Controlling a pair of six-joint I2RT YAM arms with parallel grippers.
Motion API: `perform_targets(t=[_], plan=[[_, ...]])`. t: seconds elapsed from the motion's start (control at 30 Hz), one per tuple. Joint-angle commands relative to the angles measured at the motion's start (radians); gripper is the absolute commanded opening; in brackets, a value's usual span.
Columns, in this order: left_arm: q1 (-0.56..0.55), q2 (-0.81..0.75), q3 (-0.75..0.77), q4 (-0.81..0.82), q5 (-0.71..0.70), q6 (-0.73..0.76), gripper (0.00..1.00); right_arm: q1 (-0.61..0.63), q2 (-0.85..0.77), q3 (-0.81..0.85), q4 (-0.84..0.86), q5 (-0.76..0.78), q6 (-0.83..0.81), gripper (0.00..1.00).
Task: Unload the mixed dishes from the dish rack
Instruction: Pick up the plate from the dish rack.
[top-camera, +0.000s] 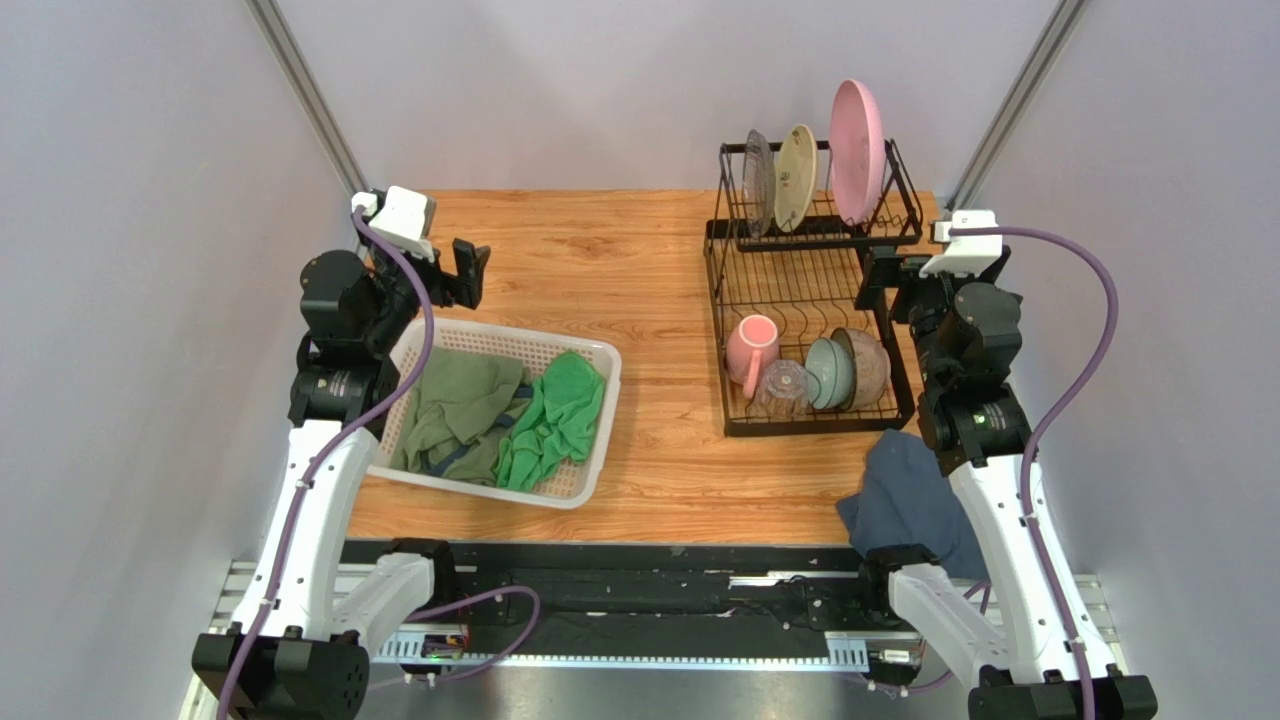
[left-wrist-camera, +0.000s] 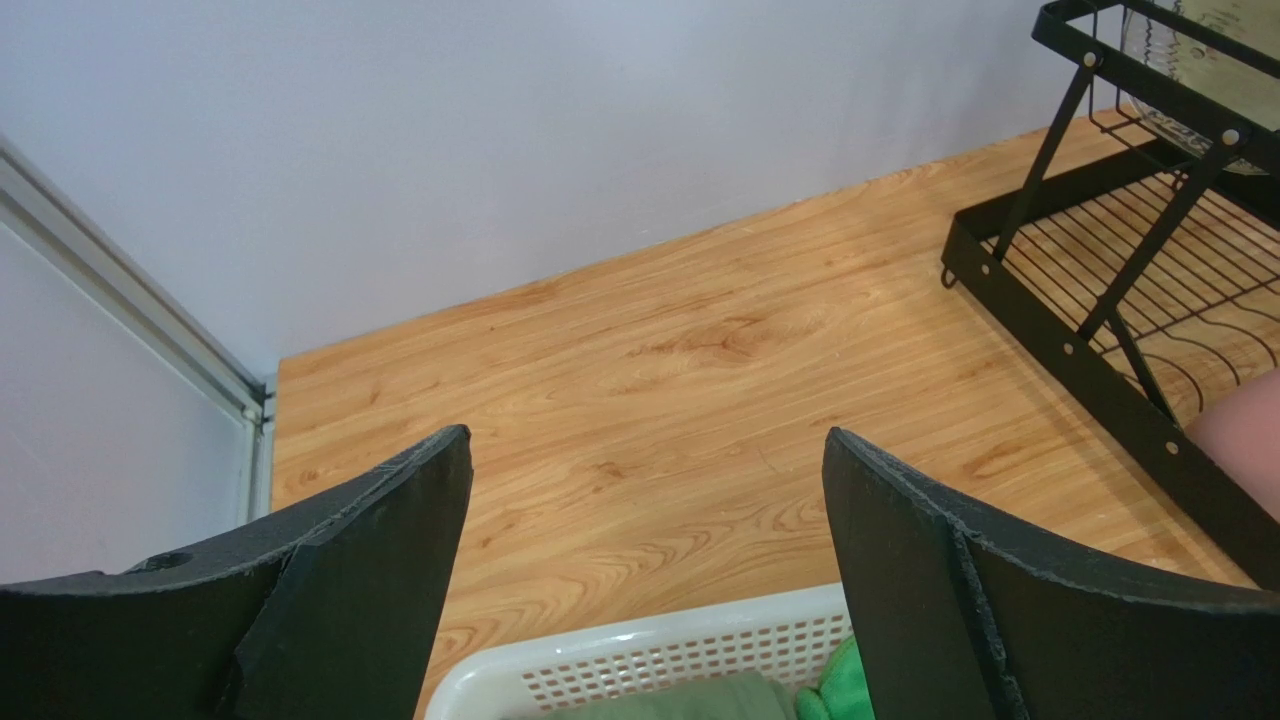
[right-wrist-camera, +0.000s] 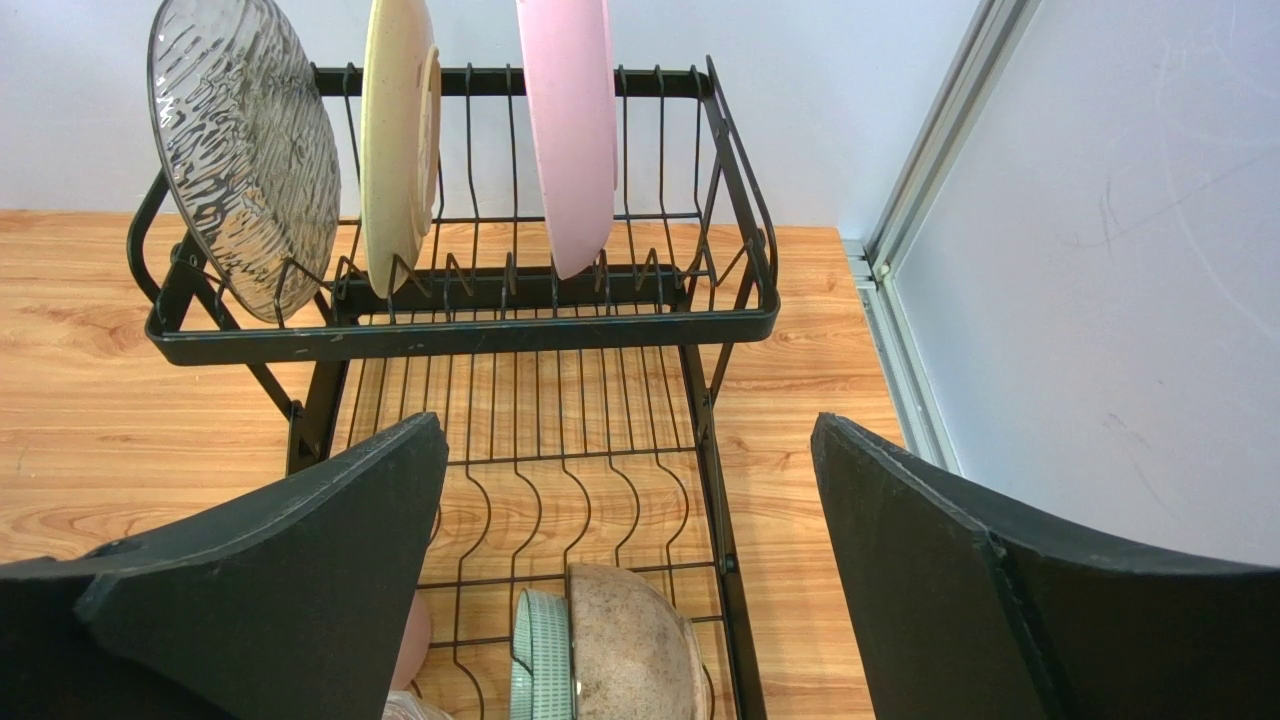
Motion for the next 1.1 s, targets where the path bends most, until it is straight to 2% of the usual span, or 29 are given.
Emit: perform_targets(t=[0.0,0.5,0.57,0.77,0.97,1.07], plan=[[0.007,-0.009,0.023,0.026,0.011,-0.014,0.94,0.006,-0.011,0.004,0.048,-0.002,-0.013,0.99],[0.007,-0.001,0.023,0.021,0.018,-0.015,0.93,0.006,-0.005,0.012,0.037,0.006,-0.030,1.00],[0.007,0.008,0.034,0.009,0.023,-0.014,0.95,0.006,0.009,0.018,0.032,0.018,-0.029,1.00],[0.007,0.014,0.031,0.008,0.029,-0.026,0.98,0.006,0.075,0.082,0.019,0.073,-0.019,0.99],[0.007,0.019,0.032,0.002,0.040,-0.024,0.98,0.006,0.183,0.216,-0.006,0.074,-0.021,0.92],[0.007,0.017,0.026,0.006,0.035,-0.020,0.98,0.006,0.248,0.282,-0.012,0.066,-0.032,0.91]])
